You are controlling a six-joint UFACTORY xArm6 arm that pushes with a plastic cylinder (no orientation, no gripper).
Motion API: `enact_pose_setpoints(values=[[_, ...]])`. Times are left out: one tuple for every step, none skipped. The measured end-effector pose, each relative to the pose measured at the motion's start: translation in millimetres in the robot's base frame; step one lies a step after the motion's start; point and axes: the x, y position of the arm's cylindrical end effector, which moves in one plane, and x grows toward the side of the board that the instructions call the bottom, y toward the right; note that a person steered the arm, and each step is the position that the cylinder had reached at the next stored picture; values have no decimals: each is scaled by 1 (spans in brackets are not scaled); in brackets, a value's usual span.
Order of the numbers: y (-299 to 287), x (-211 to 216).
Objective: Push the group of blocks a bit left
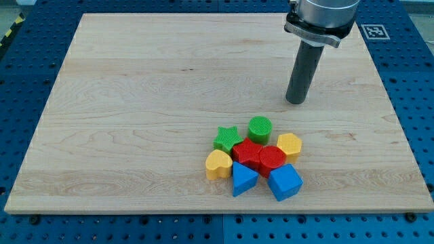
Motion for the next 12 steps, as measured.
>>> enact_pose_setpoints(values=[[0, 0], [25, 7], [56, 39], [57, 80], [58, 123], [61, 167], [56, 184], [53, 184], [53, 184], [38, 184], [13, 183], [-25, 184]])
